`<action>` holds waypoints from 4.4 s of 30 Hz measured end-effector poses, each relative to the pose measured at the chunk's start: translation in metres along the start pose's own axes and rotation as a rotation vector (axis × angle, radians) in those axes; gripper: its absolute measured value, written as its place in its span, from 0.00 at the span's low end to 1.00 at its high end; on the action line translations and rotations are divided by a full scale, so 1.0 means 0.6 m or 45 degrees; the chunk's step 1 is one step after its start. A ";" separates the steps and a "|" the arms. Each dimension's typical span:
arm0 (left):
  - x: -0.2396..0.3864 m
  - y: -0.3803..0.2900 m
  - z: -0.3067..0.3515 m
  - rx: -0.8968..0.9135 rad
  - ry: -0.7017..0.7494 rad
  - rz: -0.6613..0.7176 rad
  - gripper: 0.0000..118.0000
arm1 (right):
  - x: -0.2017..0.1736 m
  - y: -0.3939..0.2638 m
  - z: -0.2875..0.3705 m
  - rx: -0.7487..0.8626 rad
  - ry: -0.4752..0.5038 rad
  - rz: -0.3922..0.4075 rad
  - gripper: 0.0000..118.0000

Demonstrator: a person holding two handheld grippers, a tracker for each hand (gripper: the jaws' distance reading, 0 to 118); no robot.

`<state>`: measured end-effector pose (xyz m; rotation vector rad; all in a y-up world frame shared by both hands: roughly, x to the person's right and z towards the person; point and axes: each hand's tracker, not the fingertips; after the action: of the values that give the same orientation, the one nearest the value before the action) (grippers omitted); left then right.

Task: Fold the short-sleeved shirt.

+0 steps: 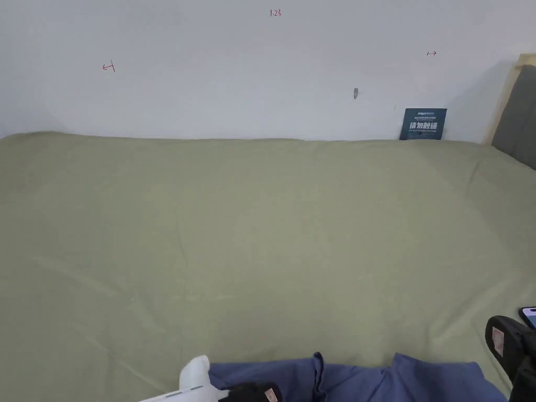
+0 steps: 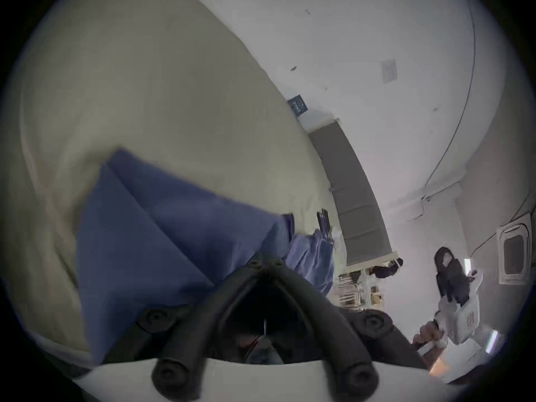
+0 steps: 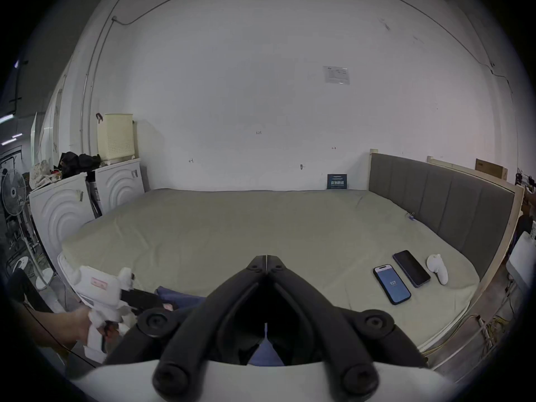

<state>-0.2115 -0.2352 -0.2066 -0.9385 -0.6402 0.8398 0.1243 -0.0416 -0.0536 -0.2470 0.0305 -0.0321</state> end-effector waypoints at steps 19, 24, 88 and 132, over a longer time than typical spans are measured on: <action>0.020 0.009 -0.016 -0.056 -0.168 0.015 0.03 | -0.011 -0.006 -0.011 -0.055 0.034 0.039 0.00; 0.000 0.123 0.128 -0.051 -0.062 -0.067 0.94 | -0.010 -0.009 -0.024 -0.060 0.052 0.037 0.00; 0.082 0.061 0.018 -0.145 0.022 -0.040 0.58 | 0.002 0.000 -0.029 -0.093 0.029 0.062 0.00; -0.039 0.123 0.254 -0.032 0.294 -0.078 0.20 | -0.085 -0.294 -0.408 -0.987 1.000 -0.828 0.00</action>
<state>-0.3674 -0.1649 -0.2052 -1.0167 -0.4781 0.6587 0.0600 -0.2706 -0.2460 -1.0004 0.7551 -0.7751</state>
